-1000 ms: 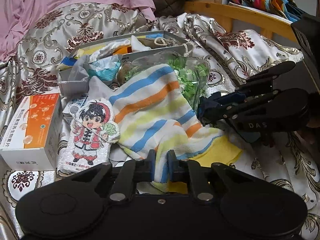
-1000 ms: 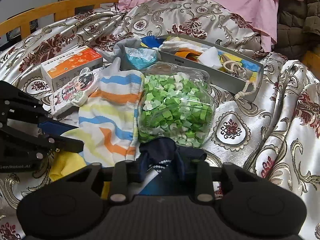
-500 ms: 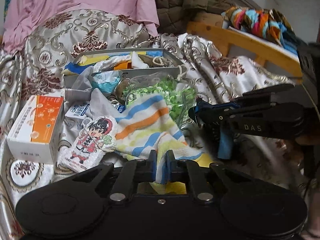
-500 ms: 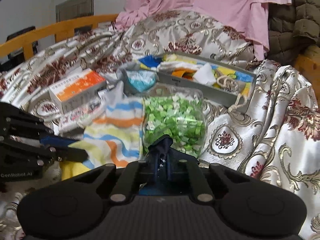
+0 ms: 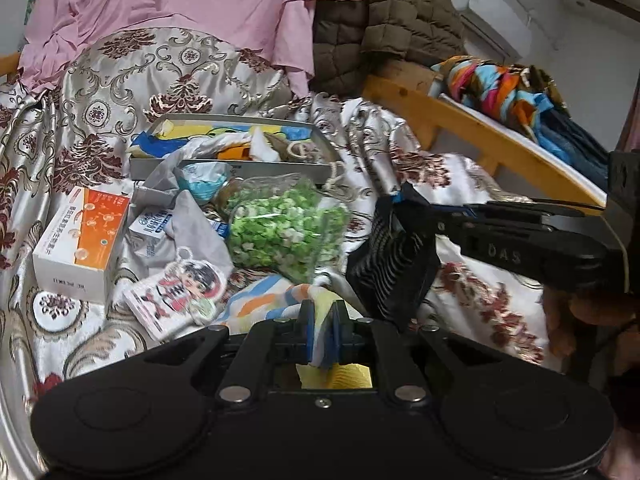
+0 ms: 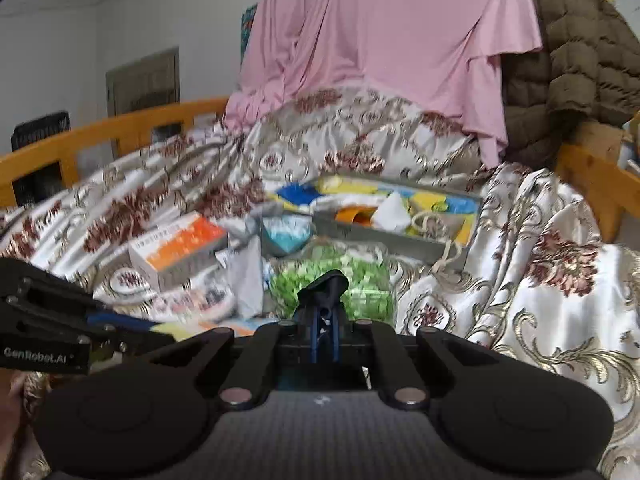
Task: Organize soft objects
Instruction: 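Lift the striped towel with the left gripper while the right gripper carries the navy cloth toward the tray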
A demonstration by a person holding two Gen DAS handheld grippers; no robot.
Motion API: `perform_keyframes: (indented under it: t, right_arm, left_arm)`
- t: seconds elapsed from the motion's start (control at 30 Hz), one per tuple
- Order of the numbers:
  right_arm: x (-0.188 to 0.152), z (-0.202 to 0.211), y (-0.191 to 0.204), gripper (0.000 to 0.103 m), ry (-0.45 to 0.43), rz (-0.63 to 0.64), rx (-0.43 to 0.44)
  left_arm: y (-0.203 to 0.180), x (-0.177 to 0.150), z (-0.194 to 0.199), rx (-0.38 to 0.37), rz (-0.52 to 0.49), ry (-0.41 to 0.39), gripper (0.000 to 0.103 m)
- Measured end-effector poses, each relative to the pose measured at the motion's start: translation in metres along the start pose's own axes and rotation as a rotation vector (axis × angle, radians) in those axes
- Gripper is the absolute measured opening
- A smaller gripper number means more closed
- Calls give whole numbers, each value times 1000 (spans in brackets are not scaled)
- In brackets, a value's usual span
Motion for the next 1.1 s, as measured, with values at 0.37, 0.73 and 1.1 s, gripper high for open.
perform_keyframes:
  t: [0.37, 0.73, 1.1]
  right_arm:
    - [13, 44, 3, 7, -98, -61, -8]
    - [43, 56, 10, 7, -100, -5, 28]
    - [133, 8, -27, 7, -114, -2, 72]
  left_arm:
    - [-8, 11, 44, -42, 90, -76, 8]
    - [4, 72, 66, -30, 153, -198, 8]
    - [25, 199, 43, -15, 192, -301, 3]
Point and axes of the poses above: each gripper's, at about its wrist camera, not at the fingertips, and z roughly against the way its jaws point, y to its left, x to its top, the point moved 9 cm from there along -z, roughly the way its jaws point, and after that the axes turned 14 degrees about z, right-handed, at the moved point
